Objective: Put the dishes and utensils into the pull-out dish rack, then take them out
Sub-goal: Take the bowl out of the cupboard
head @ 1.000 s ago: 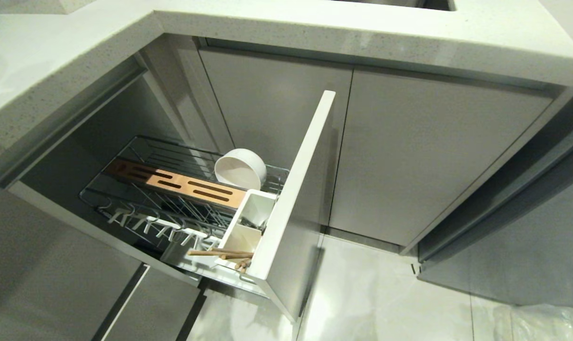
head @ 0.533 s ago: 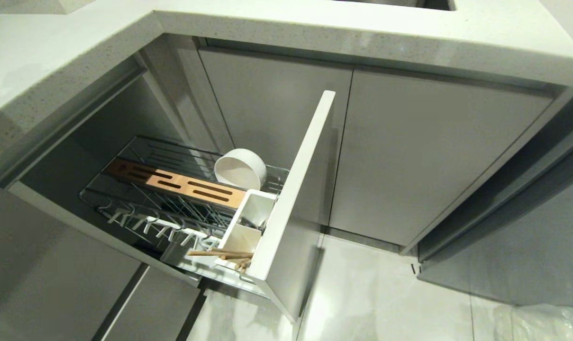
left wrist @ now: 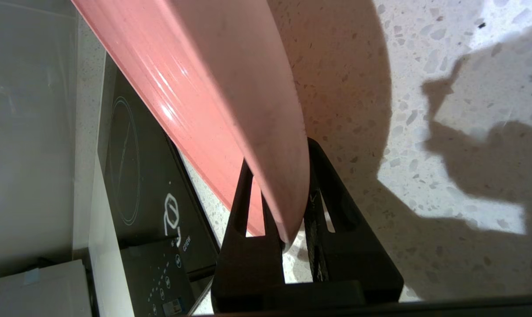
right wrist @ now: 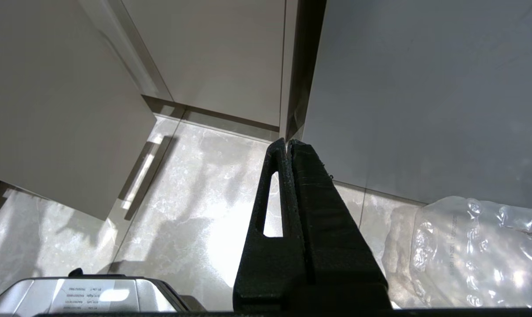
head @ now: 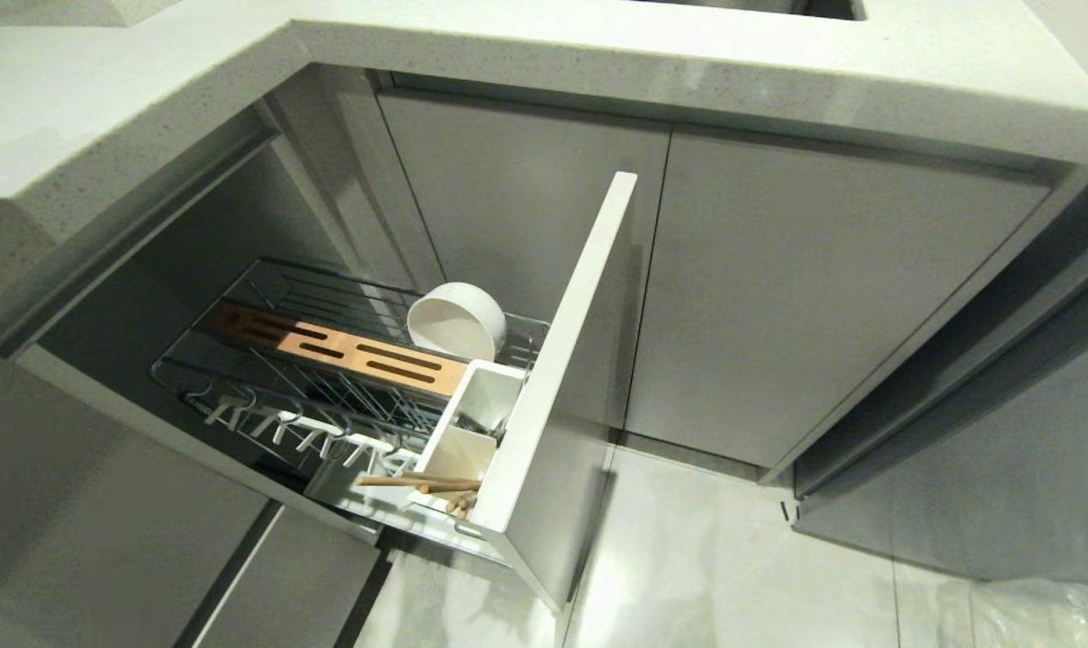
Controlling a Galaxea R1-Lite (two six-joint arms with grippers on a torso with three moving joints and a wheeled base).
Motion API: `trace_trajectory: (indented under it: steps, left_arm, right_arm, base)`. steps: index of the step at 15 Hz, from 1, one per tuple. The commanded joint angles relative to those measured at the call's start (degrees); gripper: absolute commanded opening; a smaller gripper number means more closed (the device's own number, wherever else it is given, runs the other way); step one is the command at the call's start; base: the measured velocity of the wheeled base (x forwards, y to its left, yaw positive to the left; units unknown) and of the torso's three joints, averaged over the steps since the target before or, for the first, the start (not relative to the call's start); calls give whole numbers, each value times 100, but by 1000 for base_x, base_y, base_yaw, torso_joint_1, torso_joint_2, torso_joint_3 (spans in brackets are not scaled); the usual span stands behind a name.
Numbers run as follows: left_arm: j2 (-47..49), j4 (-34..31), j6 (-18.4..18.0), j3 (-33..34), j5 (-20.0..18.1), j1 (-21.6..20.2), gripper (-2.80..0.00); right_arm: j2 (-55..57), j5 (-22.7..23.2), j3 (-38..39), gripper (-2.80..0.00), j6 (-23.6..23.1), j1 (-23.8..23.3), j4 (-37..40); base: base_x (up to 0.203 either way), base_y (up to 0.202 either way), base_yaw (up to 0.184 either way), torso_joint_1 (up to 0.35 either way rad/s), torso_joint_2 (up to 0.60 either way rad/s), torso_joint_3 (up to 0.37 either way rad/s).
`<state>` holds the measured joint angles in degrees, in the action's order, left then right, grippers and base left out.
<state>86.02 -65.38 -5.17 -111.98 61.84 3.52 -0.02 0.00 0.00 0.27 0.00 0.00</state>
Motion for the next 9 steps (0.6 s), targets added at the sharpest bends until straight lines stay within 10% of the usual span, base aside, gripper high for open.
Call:
trace_trajectory:
  steps: [1, 5, 6, 9]
  left_arm:
    - [-6, -45, -2, 10, 38, -1, -280]
    - [-15, -54, -2, 10, 38, -71, -280]
    - [-24, -54, -2, 10, 38, -71, 0]
    - [-41, 8, 7, 10, 30, -71, 0]
  right_arm:
    - [2, 0, 0, -280, 0, 0, 0]
    - [2, 0, 0, -280, 0, 0, 0]
    - [2, 0, 0, -280, 0, 0, 0]
    - [2, 0, 0, -280, 0, 0, 0]
  base:
    - [0, 0, 0, 0, 0, 0]
    - [0, 0, 0, 0, 0, 0]
    - [0, 0, 0, 0, 0, 0]
    - [0, 0, 0, 0, 0, 0]
